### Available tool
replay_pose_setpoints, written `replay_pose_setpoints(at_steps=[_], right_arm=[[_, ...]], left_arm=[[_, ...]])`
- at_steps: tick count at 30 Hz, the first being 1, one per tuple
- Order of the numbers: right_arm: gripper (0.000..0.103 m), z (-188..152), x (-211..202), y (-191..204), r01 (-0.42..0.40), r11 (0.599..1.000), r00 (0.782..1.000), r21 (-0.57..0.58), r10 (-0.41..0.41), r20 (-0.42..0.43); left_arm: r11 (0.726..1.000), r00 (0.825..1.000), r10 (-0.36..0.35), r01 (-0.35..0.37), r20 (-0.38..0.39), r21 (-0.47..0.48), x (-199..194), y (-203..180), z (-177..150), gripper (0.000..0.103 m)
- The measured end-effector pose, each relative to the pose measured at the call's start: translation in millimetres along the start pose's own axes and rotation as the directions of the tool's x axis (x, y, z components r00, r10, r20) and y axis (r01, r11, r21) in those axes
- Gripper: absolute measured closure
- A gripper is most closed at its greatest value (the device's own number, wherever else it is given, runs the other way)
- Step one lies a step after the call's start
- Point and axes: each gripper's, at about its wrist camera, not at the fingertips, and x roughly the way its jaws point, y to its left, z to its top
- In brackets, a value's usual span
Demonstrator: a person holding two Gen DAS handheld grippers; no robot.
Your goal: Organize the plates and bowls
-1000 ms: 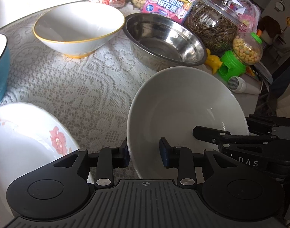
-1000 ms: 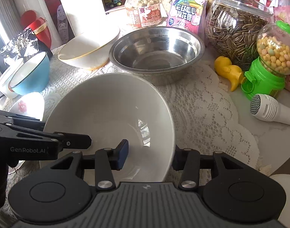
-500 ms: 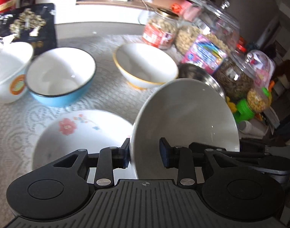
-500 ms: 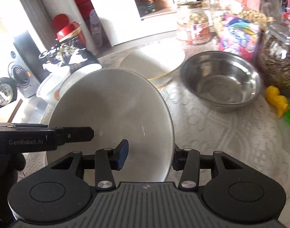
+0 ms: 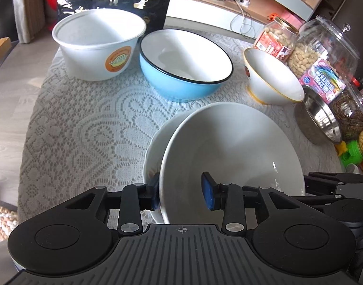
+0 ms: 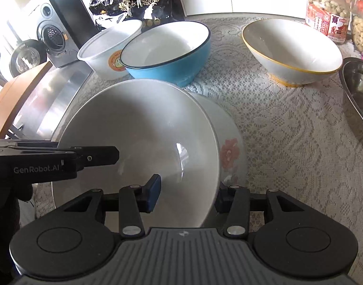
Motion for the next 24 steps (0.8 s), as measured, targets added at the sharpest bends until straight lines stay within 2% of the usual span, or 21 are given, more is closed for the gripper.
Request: replay_pose_setpoints(at_steps=[6, 11, 16, 21, 24], right_arm=[[0.06, 6, 0, -10, -0.024, 0.999, 1.0, 0.025, 0.025, -0.005], [0.06, 9, -4, -15, -0.018, 0.999, 1.0, 0.04, 0.017, 0.014], [0.06, 9, -18, -10, 0.029, 1.0, 0.998, 0.004, -0.029, 0.061], [0.06, 8, -20, -12, 0.03, 0.999, 0.997, 0.022, -0.031, 0.07], [0.06, 5, -23, -20, 0.012, 0.998, 0.996, 0.058, -0.017, 0.084]], left_arm=[[0.998, 0.999, -0.049, 0.049, -0.006, -0.04, 2, 12, -2, 0.065], [0.992, 0.995, -0.089, 0.092, 0.038, -0.09, 2, 24, 2, 0.067], [0.989, 0.985, -0.104, 0.117, 0.136, -0.088, -14, 28, 6, 0.069], [0.982, 0.98, -0.121, 0.142, 0.158, -0.128, -17, 37, 9, 0.07], [0.985, 0.965, -0.109, 0.136, 0.237, -0.102, -29, 33, 8, 0.07]])
